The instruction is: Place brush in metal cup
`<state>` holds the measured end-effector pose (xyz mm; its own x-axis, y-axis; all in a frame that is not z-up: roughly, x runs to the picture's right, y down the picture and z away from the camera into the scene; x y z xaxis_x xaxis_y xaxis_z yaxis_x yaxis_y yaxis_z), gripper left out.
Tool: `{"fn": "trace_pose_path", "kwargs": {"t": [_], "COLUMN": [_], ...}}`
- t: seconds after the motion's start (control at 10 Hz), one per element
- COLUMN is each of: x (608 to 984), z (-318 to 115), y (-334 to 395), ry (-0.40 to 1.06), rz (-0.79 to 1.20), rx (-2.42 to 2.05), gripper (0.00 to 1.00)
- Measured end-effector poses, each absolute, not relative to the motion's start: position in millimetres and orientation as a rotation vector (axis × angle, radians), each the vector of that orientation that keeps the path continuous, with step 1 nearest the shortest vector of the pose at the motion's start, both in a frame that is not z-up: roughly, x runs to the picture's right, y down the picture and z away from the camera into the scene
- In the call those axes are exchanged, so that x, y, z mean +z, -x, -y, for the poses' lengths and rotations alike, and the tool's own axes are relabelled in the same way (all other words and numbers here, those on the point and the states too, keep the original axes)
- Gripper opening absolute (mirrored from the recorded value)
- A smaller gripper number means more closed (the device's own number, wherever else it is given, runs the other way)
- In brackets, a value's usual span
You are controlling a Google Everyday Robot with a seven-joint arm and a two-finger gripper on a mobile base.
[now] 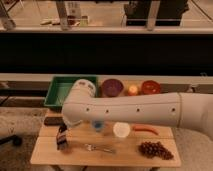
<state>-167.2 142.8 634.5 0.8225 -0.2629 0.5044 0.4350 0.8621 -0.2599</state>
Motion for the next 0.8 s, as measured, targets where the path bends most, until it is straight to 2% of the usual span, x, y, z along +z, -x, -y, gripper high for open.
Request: {"fn": "trace_pose_path", "kwargs": {"t": [0.4, 0.8], "x": [602.1, 573.6], "z": [-136.6, -112.4], "y": [174.2, 170.0], "ry": [0.287, 0.177], "rz": [0.464, 0.438], "rx": [-0.424, -0.434], "gripper": [0.0, 0.0]}}
